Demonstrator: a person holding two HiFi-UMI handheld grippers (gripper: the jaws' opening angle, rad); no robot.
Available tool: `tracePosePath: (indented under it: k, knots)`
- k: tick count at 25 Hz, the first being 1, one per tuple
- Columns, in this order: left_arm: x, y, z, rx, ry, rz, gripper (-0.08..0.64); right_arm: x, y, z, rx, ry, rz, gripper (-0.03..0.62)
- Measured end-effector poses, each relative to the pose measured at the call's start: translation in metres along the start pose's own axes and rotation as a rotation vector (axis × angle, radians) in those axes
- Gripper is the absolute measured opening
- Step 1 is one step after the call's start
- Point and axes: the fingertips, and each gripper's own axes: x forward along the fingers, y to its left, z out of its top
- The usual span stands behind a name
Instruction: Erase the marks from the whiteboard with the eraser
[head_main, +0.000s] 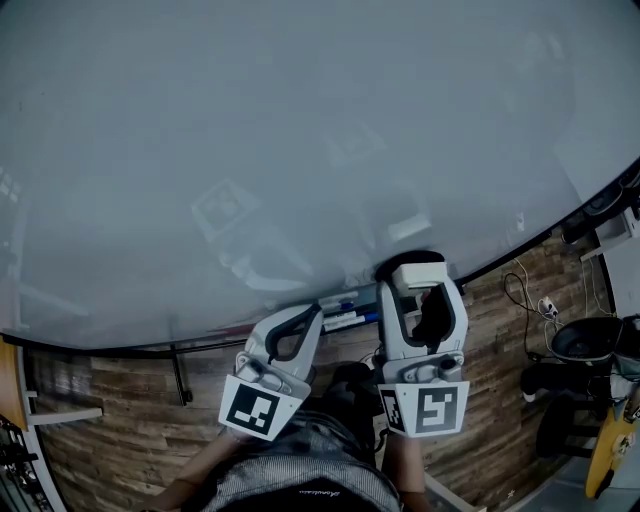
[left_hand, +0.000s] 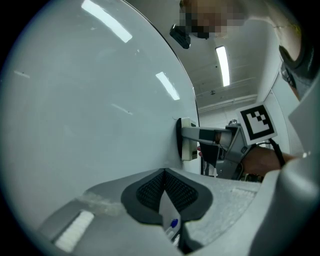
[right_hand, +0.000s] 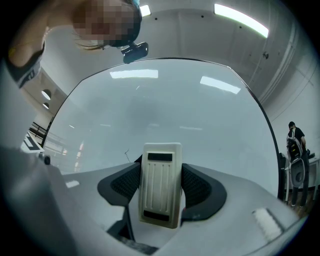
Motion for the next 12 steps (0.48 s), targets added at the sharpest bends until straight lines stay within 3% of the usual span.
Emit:
tracePosePath:
  k: [12]
  knots:
    - [0.0031, -0.0048, -0.0044, -0.029, 0.011, 0.016, 0.003, -0.0001, -0.0022, -0.0095, 0.012, 0.032, 0.017, 0.259]
